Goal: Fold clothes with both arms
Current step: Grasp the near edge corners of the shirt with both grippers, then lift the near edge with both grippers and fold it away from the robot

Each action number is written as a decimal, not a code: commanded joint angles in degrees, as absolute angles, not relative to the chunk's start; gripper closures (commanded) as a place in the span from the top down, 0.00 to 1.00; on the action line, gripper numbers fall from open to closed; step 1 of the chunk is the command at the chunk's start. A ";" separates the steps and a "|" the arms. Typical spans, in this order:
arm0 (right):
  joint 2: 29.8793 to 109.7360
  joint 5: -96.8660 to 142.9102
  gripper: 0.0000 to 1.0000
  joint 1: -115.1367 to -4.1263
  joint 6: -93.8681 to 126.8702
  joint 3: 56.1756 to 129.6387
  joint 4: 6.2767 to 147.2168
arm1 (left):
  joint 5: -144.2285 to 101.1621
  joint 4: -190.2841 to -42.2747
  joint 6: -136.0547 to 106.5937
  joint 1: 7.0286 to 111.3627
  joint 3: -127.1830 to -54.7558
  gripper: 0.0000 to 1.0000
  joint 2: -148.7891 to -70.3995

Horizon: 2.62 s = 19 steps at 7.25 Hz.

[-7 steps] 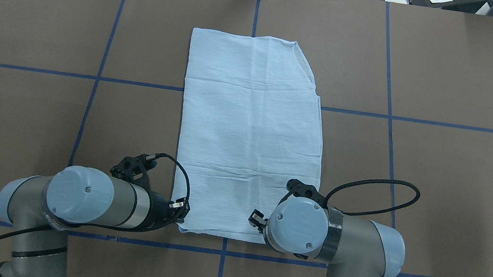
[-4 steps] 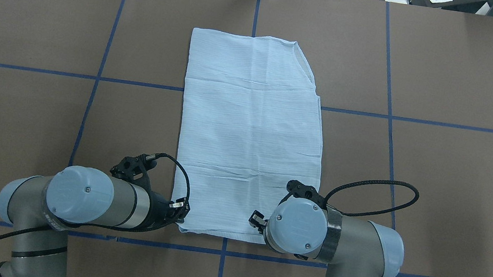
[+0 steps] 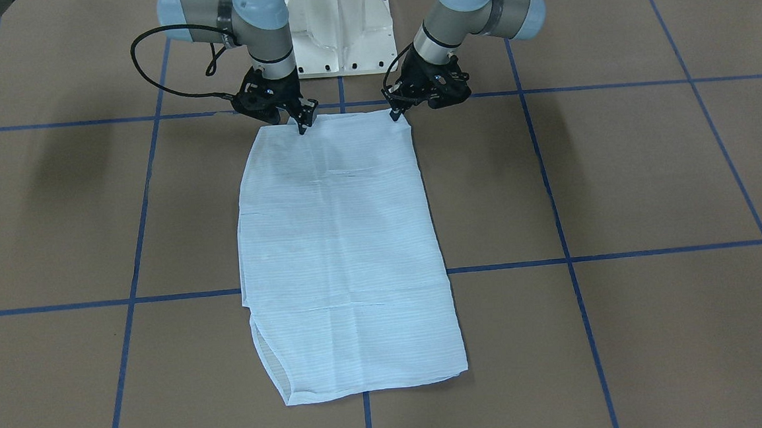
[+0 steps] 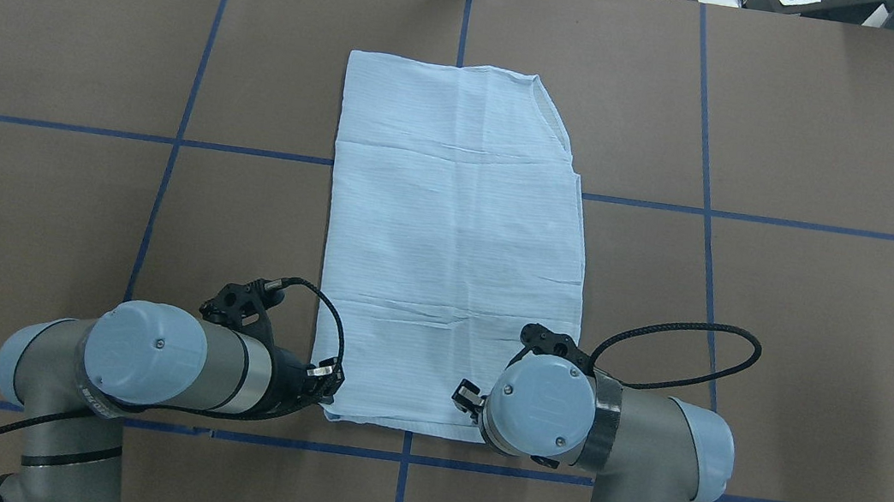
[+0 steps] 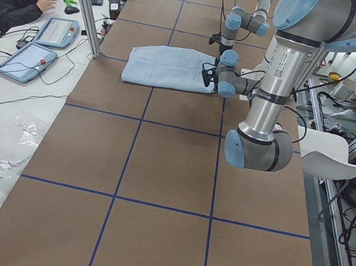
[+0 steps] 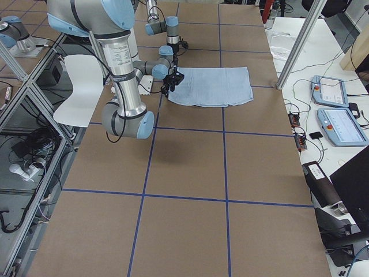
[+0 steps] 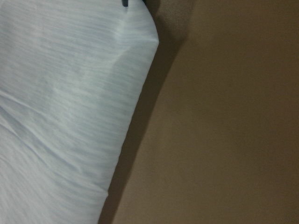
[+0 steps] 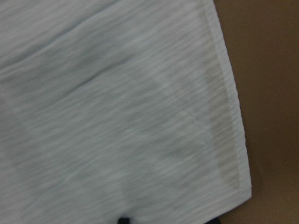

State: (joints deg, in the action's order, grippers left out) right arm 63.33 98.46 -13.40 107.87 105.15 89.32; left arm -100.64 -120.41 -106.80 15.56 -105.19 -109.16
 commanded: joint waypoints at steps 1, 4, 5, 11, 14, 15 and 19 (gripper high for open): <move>63.19 98.53 0.25 -13.54 107.93 105.29 89.30 | -100.63 -120.41 -106.79 15.56 -105.03 0.00 -109.16; 63.19 98.18 0.07 -13.54 108.28 105.38 89.30 | -100.63 -120.41 -106.70 15.56 -104.77 0.00 -109.16; 63.19 98.00 0.00 -13.54 108.28 105.64 89.21 | -100.55 -120.41 -106.70 15.56 -104.94 0.00 -109.25; 64.42 98.79 0.00 -14.68 108.11 112.66 89.47 | -101.16 -114.30 -106.61 16.00 -113.34 0.00 -108.63; 66.62 102.20 0.00 -12.75 108.10 121.44 90.61 | -102.13 -107.16 -106.70 15.12 -121.89 0.00 -107.58; 66.62 102.65 0.00 -11.87 108.02 124.16 92.70 | -102.13 -103.40 -106.70 13.99 -124.69 0.00 -107.67; 66.80 106.34 0.00 -9.84 108.11 129.63 93.60 | -102.13 -91.25 -107.14 5.55 -136.21 0.00 -107.75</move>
State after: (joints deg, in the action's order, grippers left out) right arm 66.67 105.10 -10.18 108.09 128.37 93.52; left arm -102.19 -94.17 -106.91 7.85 -133.21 -107.75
